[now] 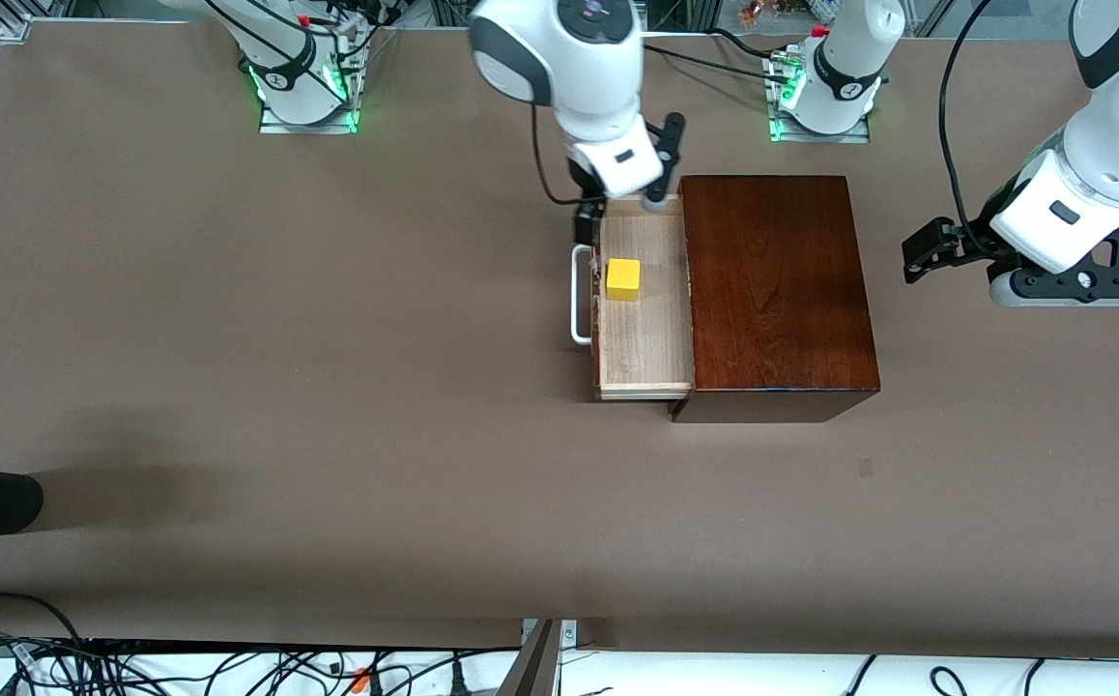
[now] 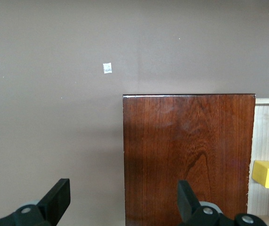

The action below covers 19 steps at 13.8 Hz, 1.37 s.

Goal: Open drawer, take yellow block, close drawer

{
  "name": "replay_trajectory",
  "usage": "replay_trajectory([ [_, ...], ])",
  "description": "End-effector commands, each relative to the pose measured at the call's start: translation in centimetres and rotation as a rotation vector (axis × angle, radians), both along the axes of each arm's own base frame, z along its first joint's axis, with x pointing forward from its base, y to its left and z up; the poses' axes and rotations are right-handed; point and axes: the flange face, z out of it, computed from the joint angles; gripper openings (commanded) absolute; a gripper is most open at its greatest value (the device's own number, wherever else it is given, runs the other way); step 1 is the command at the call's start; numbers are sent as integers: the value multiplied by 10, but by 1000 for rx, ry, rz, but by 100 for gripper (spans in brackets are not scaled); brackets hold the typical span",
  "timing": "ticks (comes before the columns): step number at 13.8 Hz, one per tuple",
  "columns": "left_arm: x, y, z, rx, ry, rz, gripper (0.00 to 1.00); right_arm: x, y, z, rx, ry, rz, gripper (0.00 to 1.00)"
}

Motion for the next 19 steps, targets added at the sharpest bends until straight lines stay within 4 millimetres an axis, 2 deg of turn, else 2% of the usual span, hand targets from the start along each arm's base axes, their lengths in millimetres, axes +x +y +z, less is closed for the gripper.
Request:
replay_trajectory([
  [1, -14, 17, 14, -44, -4, -13, 100, 8, 21, -23, 14, -64, 55, 100],
  [2, -14, 27, 19, -55, -6, -12, 100, 12, 24, -30, 24, -82, 77, 100],
  [6, -21, 43, 31, -59, -2, -37, 100, 24, 24, -58, 27, -85, 112, 100],
  [7, -20, 43, 30, -50, -3, -40, 100, 26, 24, -58, 30, -88, 119, 100],
  [11, -21, 30, 31, -20, -8, -70, 100, 29, 22, -82, 6, -66, 124, 100],
  [16, -22, 33, 31, 16, -2, -72, 100, 27, 22, -98, -9, -49, 132, 100],
  [17, -23, 35, 31, 42, -2, -74, 100, 28, 21, -101, -13, -46, 131, 97],
  [18, -23, 36, 31, 59, 1, -75, 100, 28, 22, -100, -11, -46, 132, 87],
  [19, -23, 37, 31, 65, 1, -75, 100, 27, 22, -100, -12, -47, 133, 67],
])
